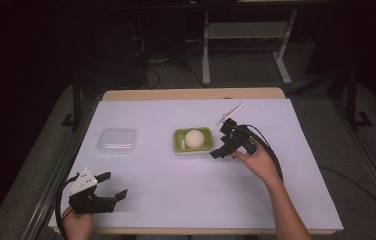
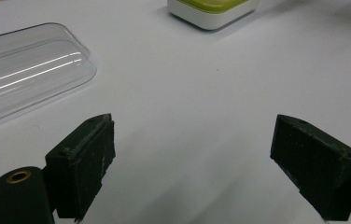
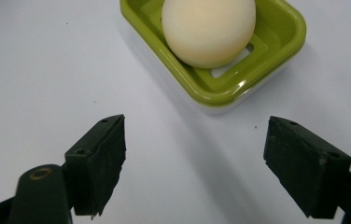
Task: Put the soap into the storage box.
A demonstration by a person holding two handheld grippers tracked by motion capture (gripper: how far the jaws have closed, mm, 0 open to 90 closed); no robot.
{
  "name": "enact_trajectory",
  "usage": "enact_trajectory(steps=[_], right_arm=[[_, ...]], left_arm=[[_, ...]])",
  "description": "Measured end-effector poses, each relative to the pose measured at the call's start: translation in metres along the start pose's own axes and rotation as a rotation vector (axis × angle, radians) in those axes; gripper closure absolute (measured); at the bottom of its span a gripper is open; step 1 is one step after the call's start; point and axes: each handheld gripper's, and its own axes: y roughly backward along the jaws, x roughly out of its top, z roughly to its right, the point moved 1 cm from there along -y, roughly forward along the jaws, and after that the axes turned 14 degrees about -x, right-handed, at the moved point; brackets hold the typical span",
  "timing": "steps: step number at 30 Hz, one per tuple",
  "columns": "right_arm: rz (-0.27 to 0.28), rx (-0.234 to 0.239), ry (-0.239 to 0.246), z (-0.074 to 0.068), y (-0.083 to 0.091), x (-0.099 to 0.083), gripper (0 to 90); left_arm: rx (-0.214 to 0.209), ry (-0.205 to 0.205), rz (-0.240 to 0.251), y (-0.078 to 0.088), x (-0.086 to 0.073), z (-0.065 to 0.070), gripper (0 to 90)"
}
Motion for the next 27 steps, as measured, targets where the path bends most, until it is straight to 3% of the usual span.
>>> enact_trajectory(steps=[27], right_arm=[[0.037,-0.003,-0.009,-0.004,0.017,-0.036,15.0]], left_arm=[[0.001,0.004,0.003,0.000,0.000,0.000,13.0]])
